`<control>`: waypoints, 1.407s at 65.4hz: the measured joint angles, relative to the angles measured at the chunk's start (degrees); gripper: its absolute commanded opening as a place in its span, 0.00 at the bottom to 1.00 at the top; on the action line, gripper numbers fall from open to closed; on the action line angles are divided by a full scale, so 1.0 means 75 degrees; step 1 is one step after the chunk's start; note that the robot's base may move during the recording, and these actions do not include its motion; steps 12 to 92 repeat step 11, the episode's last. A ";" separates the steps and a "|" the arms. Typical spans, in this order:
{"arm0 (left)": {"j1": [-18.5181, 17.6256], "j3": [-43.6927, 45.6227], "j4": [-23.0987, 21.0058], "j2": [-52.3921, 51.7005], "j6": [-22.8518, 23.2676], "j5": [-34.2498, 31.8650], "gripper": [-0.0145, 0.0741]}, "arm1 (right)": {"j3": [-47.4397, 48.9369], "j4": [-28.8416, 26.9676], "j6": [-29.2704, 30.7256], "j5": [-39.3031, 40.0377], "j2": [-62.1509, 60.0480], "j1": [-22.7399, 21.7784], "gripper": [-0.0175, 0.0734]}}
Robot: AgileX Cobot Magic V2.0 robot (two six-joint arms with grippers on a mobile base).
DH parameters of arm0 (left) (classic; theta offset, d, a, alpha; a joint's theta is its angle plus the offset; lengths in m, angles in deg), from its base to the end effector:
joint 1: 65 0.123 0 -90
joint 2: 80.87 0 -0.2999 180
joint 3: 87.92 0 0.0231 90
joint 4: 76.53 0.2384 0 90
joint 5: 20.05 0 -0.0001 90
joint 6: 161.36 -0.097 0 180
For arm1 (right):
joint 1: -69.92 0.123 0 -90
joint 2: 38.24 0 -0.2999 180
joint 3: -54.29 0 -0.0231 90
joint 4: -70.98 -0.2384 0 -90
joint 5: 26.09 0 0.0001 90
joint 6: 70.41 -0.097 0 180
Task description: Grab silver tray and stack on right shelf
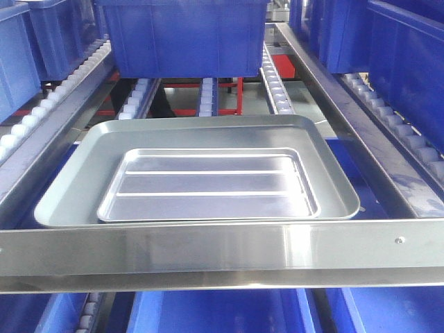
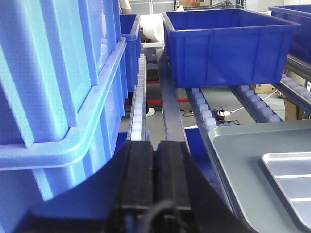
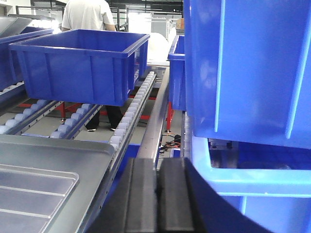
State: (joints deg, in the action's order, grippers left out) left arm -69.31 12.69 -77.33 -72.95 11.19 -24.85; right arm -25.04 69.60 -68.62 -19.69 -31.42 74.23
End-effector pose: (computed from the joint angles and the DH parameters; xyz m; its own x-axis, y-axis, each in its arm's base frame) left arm 0.0361 -0.0026 0.2111 0.1377 0.1058 -0.9848 0.0584 0.9917 0.1147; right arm 0.0339 0.0023 0.2148 0.1779 0.0061 -0.9840 -0.0712 0.9974 -0.0067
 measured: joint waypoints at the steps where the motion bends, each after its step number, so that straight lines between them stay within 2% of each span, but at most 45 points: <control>1: 0.0000 0.0000 0.0000 0.0000 0.0000 0.0000 0.07 | 0.0000 0.0000 0.0000 0.0000 0.0000 0.0000 0.25; 92: 0.0000 0.0000 0.0000 0.0000 0.0000 0.0000 0.07 | 0.0000 0.0000 0.0000 0.0000 0.0000 0.0000 0.25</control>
